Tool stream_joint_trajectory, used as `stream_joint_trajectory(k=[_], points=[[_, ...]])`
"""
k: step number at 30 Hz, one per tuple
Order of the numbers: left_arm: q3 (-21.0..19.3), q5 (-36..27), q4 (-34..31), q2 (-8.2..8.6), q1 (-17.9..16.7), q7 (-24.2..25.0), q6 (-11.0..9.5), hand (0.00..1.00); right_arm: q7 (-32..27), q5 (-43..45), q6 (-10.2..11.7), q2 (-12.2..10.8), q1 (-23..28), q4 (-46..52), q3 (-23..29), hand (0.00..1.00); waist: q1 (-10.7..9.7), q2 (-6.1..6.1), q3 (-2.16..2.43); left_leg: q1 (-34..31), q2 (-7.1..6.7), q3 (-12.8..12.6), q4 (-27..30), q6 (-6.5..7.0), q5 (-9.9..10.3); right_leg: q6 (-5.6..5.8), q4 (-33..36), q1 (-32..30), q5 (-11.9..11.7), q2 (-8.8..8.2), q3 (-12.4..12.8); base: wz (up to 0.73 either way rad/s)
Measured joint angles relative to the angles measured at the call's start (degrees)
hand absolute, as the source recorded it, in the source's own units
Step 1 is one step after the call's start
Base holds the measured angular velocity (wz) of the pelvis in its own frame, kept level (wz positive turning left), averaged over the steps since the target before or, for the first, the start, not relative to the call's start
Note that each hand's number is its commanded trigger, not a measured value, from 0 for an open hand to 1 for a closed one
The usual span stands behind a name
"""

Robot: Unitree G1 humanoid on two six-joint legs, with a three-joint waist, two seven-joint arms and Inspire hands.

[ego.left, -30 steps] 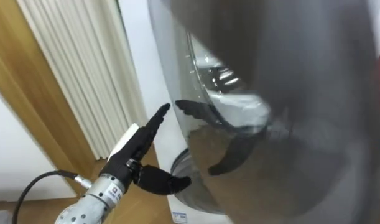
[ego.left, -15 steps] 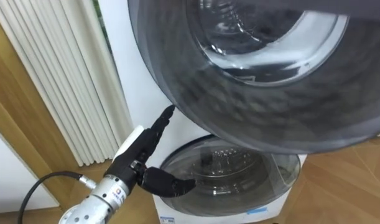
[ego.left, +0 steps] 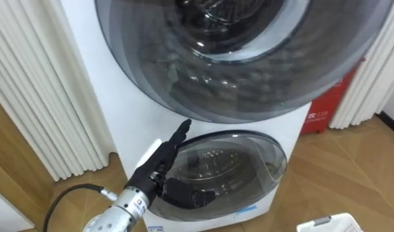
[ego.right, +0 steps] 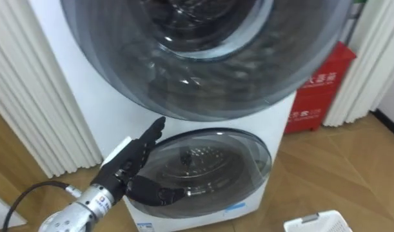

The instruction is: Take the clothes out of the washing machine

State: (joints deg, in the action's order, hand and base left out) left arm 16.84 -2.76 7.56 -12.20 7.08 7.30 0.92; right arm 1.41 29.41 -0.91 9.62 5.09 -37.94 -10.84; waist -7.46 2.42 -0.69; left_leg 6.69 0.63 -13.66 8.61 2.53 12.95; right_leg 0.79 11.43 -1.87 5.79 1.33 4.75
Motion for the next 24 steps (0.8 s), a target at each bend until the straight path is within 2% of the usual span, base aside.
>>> stream_joint_trajectory(k=[5,15,18,20,22,24], points=[[0.1,0.0,1.4,0.35,1.9,-0.5,0.0,0.00,0.0,-0.4,0.0,-0.9,0.0,-2.4,-0.4,0.00,-0.4,0.06,0.01,0.1,0.35,-0.6,0.0,-0.24,0.1,-0.07,0.0,-0.2,0.0,0.40,0.5,-0.08],[0.1,-1.1,3.6,0.93,2.0,-2.2,-0.2,0.00,0.0,-1.5,0.1,-1.1,0.0,-4.2,-0.4,0.00,-0.1,0.68,-0.12,-0.1,0.54,-0.9,0.1,-0.35,0.2,-0.44,0.2,-0.7,0.0,0.73,1.1,-0.03],[0.1,-2.9,9.6,1.37,1.8,-2.2,-1.2,0.00,0.2,-2.1,0.0,-1.1,0.0,-3.9,-0.5,0.00,0.0,0.63,-0.11,0.1,0.51,-0.9,0.1,-0.35,0.2,-0.52,0.3,-0.7,0.1,0.79,1.2,-0.04],[0.1,-3.3,15.0,1.72,0.2,-3.1,-1.5,0.00,0.2,-2.3,0.1,-1.1,0.2,-4.1,-0.4,0.00,0.1,0.40,-0.26,0.9,0.55,-0.8,0.0,-0.36,0.2,-0.68,0.2,0.0,0.2,0.82,1.2,-0.05],[-0.2,-2.6,22.7,1.81,-3.7,-4.7,-2.3,0.00,0.2,-2.8,0.4,-1.1,0.9,-4.7,-0.2,0.00,1.0,-0.36,-0.38,2.3,0.62,-0.1,0.0,-0.37,0.2,-1.00,0.1,1.3,0.4,0.98,1.3,-0.16],[-0.6,-2.2,28.5,1.77,-7.1,-5.9,-2.8,0.00,0.1,-3.5,0.5,-1.1,1.1,-5.3,-0.2,0.00,2.0,-1.22,-0.21,2.5,0.70,0.5,0.0,-0.48,0.3,-1.11,0.1,1.4,0.6,1.14,1.3,-0.10]])
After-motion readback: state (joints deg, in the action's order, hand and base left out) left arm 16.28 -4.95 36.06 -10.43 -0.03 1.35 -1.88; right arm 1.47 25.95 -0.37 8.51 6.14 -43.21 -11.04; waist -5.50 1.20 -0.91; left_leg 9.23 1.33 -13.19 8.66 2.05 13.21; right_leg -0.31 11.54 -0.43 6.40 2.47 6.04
